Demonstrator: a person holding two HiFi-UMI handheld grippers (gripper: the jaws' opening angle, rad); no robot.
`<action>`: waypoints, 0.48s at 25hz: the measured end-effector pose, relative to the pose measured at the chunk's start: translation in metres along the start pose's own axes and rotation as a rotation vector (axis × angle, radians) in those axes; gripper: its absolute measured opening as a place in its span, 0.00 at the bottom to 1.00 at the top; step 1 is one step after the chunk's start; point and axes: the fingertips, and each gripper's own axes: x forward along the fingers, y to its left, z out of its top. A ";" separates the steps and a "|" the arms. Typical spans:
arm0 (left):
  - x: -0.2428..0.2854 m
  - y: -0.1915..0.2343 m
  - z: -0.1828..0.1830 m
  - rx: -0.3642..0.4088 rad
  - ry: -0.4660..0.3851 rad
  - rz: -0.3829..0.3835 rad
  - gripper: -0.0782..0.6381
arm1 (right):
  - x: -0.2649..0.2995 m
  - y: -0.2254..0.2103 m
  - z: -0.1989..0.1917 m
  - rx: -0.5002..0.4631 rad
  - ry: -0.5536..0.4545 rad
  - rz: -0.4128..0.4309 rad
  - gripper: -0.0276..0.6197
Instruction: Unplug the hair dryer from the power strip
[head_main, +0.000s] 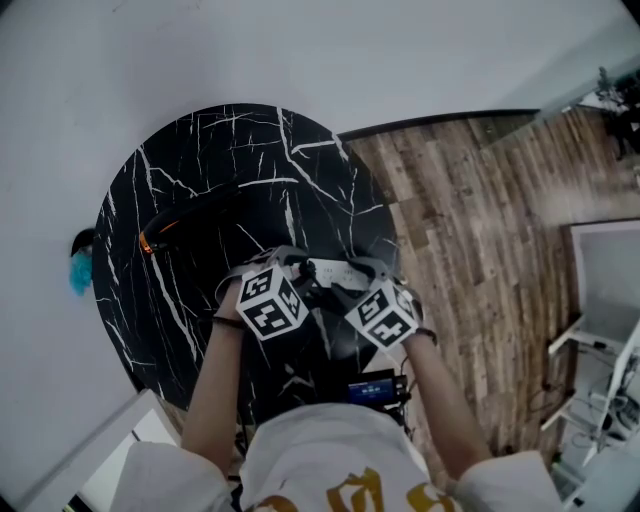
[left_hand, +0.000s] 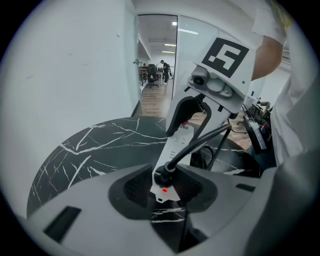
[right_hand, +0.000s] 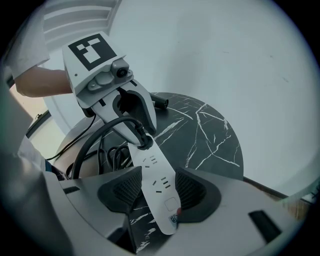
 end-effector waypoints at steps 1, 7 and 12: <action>0.000 0.000 -0.001 0.003 0.001 -0.004 0.28 | 0.000 0.000 0.000 0.003 0.001 0.002 0.34; -0.001 0.000 -0.003 0.055 0.017 -0.035 0.27 | 0.000 -0.001 0.001 0.008 0.008 0.004 0.34; -0.001 0.001 -0.002 0.124 0.042 -0.043 0.26 | 0.000 -0.002 0.002 0.015 0.011 0.004 0.34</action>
